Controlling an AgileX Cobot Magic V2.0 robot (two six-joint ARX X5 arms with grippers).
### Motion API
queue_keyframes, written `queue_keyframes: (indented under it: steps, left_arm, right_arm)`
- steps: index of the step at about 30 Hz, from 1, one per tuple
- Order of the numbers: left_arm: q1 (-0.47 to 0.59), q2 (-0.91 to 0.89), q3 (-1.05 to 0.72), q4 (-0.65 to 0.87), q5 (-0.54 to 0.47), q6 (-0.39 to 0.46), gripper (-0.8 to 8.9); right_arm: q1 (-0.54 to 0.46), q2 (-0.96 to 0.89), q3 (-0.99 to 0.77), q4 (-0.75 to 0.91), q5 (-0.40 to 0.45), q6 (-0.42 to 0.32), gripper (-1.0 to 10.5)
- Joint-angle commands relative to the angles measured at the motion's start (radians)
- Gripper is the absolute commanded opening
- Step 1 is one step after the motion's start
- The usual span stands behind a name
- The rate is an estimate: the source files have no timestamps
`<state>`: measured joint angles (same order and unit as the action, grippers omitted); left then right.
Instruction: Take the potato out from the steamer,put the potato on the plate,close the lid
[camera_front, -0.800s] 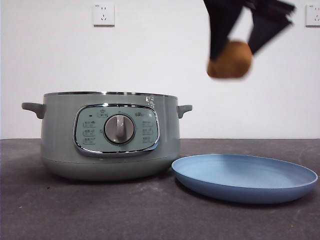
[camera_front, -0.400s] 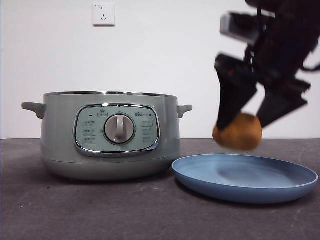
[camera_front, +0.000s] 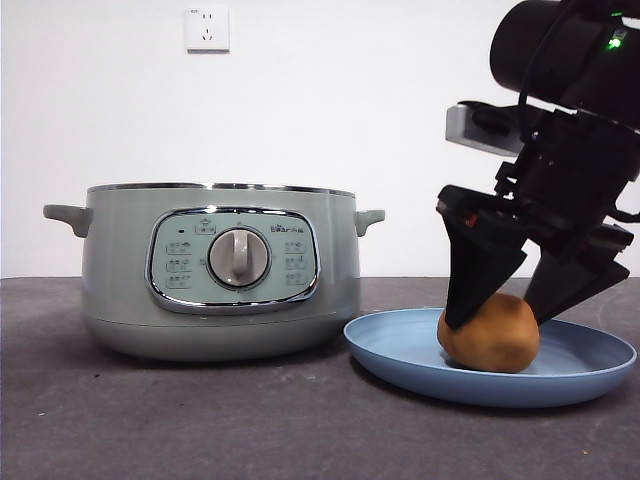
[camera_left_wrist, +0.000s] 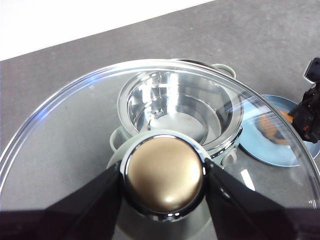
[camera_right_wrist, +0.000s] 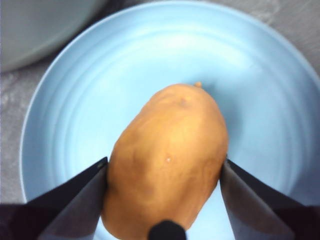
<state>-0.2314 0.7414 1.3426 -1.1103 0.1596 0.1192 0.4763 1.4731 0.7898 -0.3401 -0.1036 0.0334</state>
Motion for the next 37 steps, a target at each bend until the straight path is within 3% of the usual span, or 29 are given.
queue_keyframes:
  steps: [1,3,8,10,15,19,37]
  left_arm:
    - [0.003,-0.011,0.008,0.070,0.011,-0.004,-0.09]
    - [0.003,0.007,0.008,0.085,0.041,-0.006,-0.09]
    - [0.002,0.050,0.008,0.108,0.085,-0.008,-0.09]
    - [0.002,0.072,0.008,0.114,0.084,-0.007,-0.09]
    - [0.002,0.161,0.008,0.184,0.098,-0.002,-0.09]
    - [-0.001,0.248,0.008,0.278,0.166,0.001,-0.09]
    - [-0.124,0.626,0.008,0.591,0.122,0.020,-0.09]
  right_arm:
    - [0.000,0.012,-0.009,0.003,0.000,0.005,0.1]
    - [0.000,0.012,-0.009,0.003,0.001,0.012,0.5]
    - [-0.002,0.012,-0.009,0.003,0.000,0.030,4.5]
    - [-0.002,0.012,-0.007,0.004,0.000,0.030,5.3]
    - [-0.009,-0.008,0.005,0.003,0.001,0.030,5.4]
    - [-0.011,-0.069,0.013,-0.001,0.001,0.030,5.4]
    - [-0.011,-0.579,0.019,-0.115,0.005,0.048,5.4]
